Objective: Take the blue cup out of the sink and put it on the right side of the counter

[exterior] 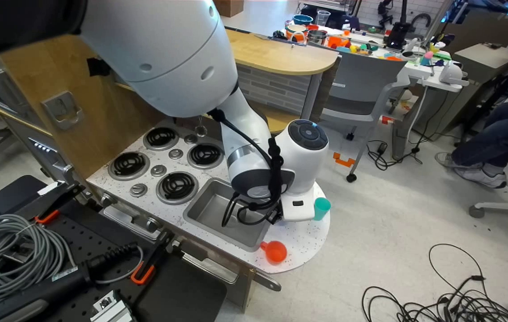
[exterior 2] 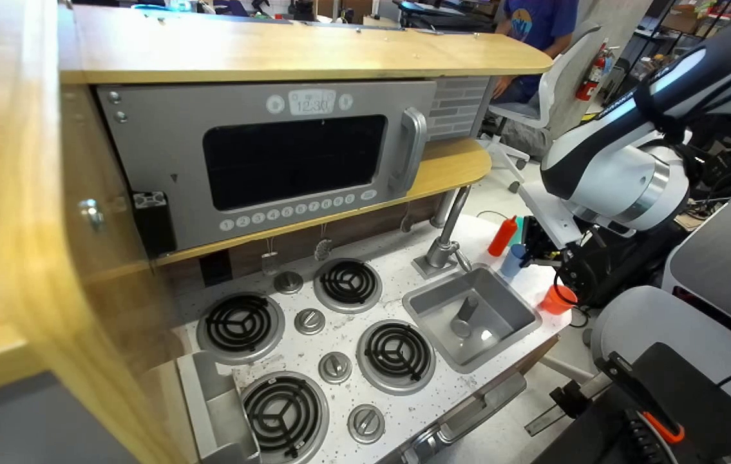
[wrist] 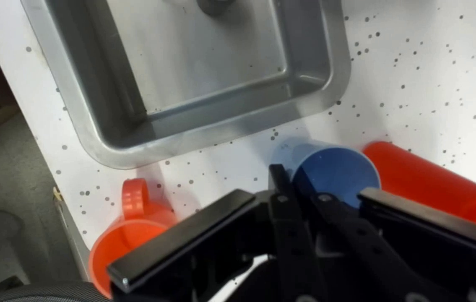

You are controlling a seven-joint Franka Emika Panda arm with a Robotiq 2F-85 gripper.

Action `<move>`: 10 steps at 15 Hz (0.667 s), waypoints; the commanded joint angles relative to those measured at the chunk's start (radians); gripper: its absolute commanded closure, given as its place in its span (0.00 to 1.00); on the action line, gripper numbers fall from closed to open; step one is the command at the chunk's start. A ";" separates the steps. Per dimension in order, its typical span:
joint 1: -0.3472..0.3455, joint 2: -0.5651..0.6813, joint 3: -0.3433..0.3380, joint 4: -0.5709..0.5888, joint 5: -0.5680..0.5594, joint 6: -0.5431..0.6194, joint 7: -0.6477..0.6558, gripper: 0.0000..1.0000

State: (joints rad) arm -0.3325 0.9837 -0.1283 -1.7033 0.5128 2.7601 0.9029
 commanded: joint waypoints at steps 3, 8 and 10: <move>-0.012 0.022 0.018 0.044 0.014 0.004 -0.022 0.51; 0.012 0.003 0.010 0.023 0.004 0.082 -0.054 0.12; 0.004 -0.016 0.032 0.009 0.013 0.121 -0.087 0.00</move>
State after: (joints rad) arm -0.3260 0.9837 -0.1173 -1.6889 0.5124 2.8253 0.8616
